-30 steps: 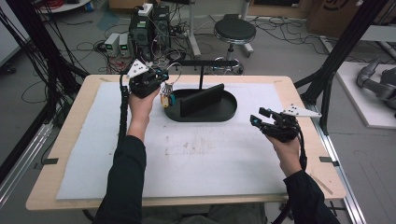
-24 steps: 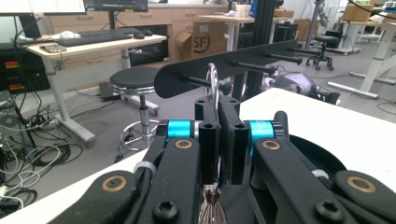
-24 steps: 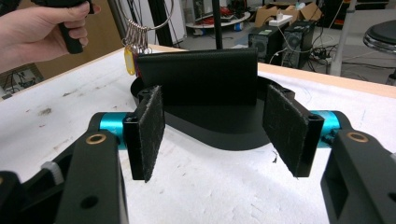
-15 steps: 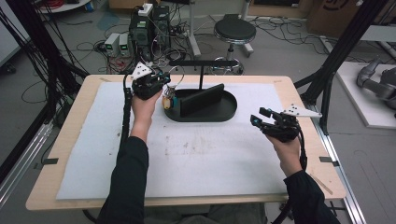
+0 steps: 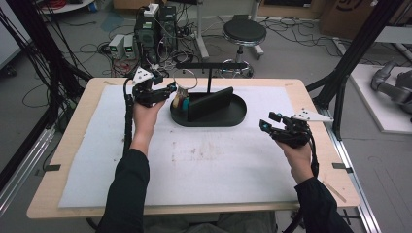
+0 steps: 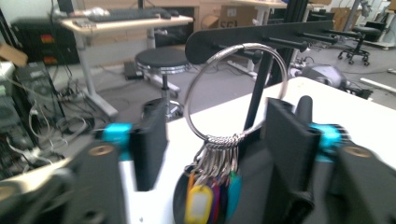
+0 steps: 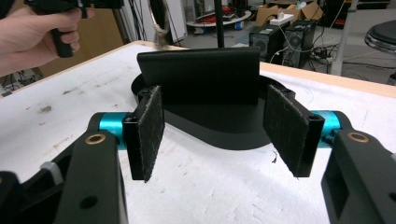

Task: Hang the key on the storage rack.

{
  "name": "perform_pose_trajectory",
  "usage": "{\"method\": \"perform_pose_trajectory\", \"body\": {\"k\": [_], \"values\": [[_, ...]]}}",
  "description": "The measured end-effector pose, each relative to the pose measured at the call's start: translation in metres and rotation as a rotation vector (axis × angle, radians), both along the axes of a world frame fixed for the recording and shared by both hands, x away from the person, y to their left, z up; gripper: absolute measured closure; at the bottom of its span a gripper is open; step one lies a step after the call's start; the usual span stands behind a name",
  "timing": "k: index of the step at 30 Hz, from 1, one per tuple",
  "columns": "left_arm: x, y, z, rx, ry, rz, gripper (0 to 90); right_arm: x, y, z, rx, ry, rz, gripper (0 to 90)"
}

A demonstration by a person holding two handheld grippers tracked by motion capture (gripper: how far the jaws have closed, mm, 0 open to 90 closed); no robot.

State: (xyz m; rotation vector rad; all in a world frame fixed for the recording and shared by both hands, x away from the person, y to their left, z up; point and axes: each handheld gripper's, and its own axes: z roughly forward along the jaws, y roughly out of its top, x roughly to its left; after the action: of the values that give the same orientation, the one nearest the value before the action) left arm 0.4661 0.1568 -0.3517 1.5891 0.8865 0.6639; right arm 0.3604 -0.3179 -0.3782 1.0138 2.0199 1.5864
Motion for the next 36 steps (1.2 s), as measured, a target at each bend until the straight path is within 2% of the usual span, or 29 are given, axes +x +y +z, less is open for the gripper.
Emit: {"method": "perform_pose_trajectory", "body": {"k": [2, 5, 6, 9, 11, 12, 13, 14, 16, 18, 20, 24, 25, 26, 30, 36], "values": [[-0.003, 0.001, 0.001, 0.001, -0.006, 0.0, 33.3, 0.0, 0.0, 0.0, -0.003, 0.004, -0.002, 39.4], [-0.017, 0.003, 0.005, 0.015, -0.04, -0.006, 30.6, 0.001, 0.001, 0.0, -0.003, 0.006, -0.004, 39.1], [-0.017, 0.003, 0.005, 0.015, -0.04, -0.006, 30.4, 0.001, 0.001, 0.0, -0.003, 0.006, -0.004, 39.1], [-0.032, 0.006, 0.008, 0.026, -0.036, -0.026, 29.9, 0.0, 0.0, 0.0, -0.004, 0.003, -0.008, 38.8], [-0.037, 0.007, 0.008, 0.029, -0.041, -0.025, 29.3, 0.0, -0.001, 0.0, -0.004, 0.003, -0.008, 38.6], [-0.047, 0.008, 0.01, 0.053, -0.061, -0.033, 29.3, -0.001, -0.001, 0.0, -0.004, 0.003, -0.008, 38.5], [-0.047, 0.008, 0.01, 0.053, -0.061, -0.033, 29.3, -0.001, -0.001, 0.0, -0.004, 0.003, -0.008, 38.5], [-0.053, 0.008, 0.01, 0.064, -0.069, -0.038, 29.3, -0.001, -0.001, 0.0, -0.007, 0.003, -0.009, 38.4], [-0.061, 0.01, 0.01, 0.06, -0.066, -0.052, 29.3, -0.001, -0.001, 0.0, -0.007, 0.004, -0.008, 38.2], [-0.076, 0.013, 0.008, 0.063, -0.063, -0.069, 29.1, -0.001, -0.001, 0.0, -0.012, 0.002, -0.011, 38.2], [-0.08, 0.013, 0.007, 0.065, -0.058, -0.074, 29.1, -0.001, -0.001, -0.001, -0.015, 0.005, -0.01, 38.2], [-0.097, 0.017, -0.002, 0.07, -0.031, -0.091, 29.1, -0.001, -0.001, -0.002, -0.024, 0.007, -0.014, 38.2], [-0.106, 0.018, -0.006, 0.079, -0.025, -0.1, 28.7, -0.001, -0.001, -0.002, -0.027, 0.008, -0.017, 38.1], [-0.106, 0.018, -0.006, 0.079, -0.025, -0.1, 28.5, -0.001, -0.001, -0.002, -0.027, 0.008, -0.017, 38.1], [-0.124, 0.021, -0.015, 0.082, -0.02, -0.117, 28.0, -0.001, -0.002, -0.002, -0.032, 0.005, -0.018, 38.0], [-0.148, 0.022, -0.025, 0.124, -0.021, -0.127, 25.4, -0.001, 0.001, -0.004, -0.052, 0.004, -0.013, 37.6]]}}
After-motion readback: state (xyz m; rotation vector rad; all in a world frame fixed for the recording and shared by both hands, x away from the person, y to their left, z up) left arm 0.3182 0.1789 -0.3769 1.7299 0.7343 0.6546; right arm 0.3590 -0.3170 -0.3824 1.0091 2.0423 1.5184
